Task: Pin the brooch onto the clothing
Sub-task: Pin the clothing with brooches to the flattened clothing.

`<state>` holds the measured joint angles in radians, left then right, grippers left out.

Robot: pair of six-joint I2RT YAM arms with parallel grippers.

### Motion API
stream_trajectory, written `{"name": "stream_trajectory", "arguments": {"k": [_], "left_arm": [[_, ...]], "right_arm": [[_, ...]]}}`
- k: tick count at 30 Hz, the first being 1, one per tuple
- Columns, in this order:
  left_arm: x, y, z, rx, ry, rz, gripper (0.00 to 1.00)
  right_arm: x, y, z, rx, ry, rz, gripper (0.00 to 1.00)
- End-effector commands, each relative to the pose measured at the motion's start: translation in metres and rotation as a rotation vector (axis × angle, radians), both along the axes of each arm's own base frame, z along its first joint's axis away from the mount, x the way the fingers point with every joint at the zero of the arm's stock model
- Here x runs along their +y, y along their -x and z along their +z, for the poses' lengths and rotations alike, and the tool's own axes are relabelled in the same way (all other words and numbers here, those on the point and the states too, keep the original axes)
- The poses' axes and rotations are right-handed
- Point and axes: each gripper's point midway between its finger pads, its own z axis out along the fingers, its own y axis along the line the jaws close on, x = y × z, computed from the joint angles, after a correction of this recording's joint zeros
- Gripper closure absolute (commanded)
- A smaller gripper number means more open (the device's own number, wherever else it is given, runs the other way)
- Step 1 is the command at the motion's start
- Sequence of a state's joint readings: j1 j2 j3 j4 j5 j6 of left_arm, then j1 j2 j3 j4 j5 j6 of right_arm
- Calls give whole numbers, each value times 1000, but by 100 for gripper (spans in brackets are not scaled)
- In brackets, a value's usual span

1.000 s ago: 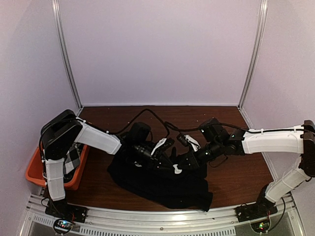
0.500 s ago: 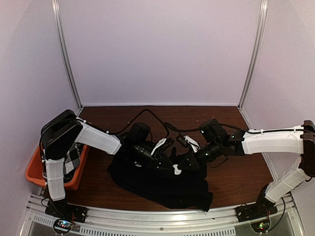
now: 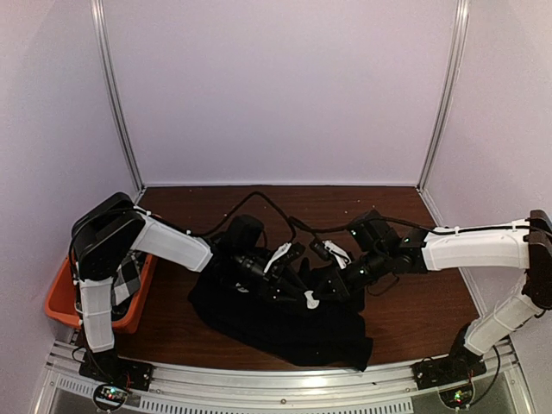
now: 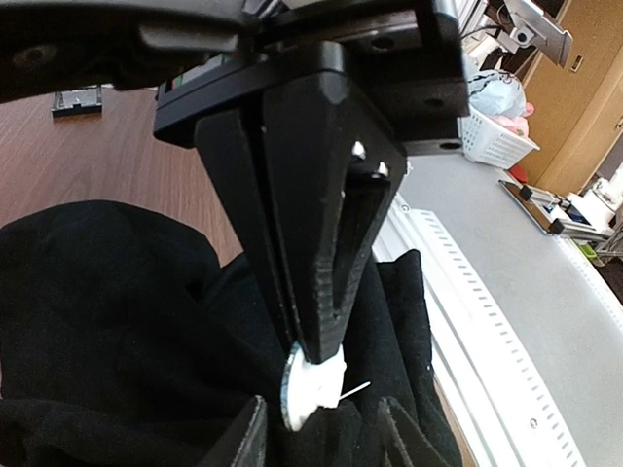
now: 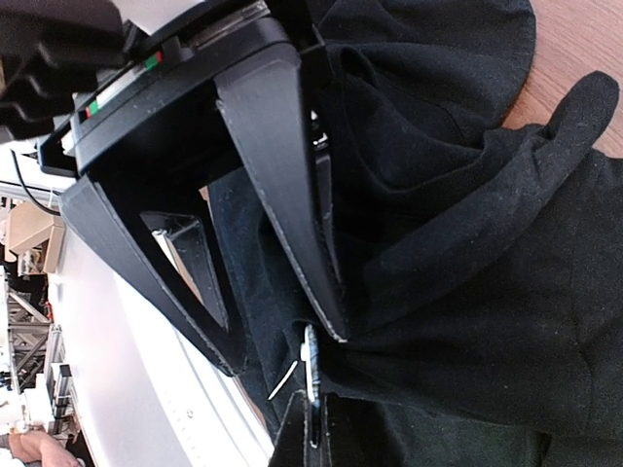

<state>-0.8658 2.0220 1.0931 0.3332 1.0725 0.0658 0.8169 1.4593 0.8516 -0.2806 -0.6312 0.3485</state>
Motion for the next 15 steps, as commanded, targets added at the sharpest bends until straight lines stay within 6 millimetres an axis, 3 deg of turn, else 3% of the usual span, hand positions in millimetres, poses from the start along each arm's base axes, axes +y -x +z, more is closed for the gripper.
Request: {"name": "stream_trajectory", "arguments": {"k": [1,7,15], "left_arm": [[1,3,-3,-11,6,-22,60],[-1,3,-5,-19,2,-16,60],[-3,4,-5,-13,10,-10,68]], "right_arm": [[3,0,0,36,-28,-7,100],[10,0,6,56,-76,-7,100],[11,0,1,75,-72,-10,100]]}}
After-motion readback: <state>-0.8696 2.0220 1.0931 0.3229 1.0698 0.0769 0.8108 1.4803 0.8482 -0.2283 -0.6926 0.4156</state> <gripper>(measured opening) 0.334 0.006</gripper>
